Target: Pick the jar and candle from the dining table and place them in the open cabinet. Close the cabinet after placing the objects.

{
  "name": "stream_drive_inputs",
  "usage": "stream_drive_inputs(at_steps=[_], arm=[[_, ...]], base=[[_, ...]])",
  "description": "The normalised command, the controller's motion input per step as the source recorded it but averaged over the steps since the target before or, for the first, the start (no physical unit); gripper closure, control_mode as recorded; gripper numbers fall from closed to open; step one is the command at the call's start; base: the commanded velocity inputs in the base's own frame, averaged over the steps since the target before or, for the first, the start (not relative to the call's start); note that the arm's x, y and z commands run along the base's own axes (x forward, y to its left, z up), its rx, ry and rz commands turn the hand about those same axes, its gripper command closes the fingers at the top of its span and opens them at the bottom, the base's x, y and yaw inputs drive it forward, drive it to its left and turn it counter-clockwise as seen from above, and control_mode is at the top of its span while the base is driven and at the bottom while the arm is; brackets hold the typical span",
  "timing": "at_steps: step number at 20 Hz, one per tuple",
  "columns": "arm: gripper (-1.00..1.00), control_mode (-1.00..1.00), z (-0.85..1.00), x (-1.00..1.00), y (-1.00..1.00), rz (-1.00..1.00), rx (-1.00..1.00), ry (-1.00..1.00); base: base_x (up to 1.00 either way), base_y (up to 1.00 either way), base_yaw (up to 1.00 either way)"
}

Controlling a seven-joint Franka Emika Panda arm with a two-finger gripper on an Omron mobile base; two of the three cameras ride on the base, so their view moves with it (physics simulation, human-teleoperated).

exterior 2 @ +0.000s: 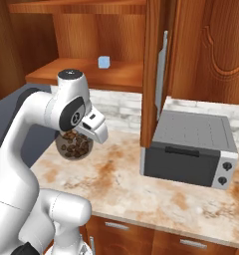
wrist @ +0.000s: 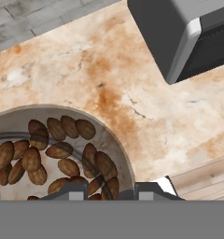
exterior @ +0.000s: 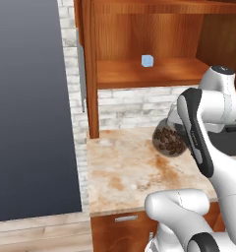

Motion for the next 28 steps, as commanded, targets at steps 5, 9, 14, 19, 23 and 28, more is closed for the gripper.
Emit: stream_drive_inputs(at_steps=[5,9,14,19,23,28], arm=[[1.0,1.0,0.0,0.0,0.0,0.0,0.0,0.0],[1.0,1.0,0.0,0.0,0.0,0.0,0.0,0.0],[1.0,1.0,0.0,0.0,0.0,0.0,0.0,0.0],[1.0,1.0,0.0,0.0,0.0,0.0,0.0,0.0],[1.0,1.0,0.0,0.0,0.0,0.0,0.0,0.0],[1.0,1.0,0.0,0.0,0.0,0.0,0.0,0.0]], base=[[0.4,0.19,-0.08],[0.4,0.17,0.0],[0.39,0.01,0.12],[0.26,0.02,0.26],[0.23,0.01,0.2],[0.05,0.0,0.01]])
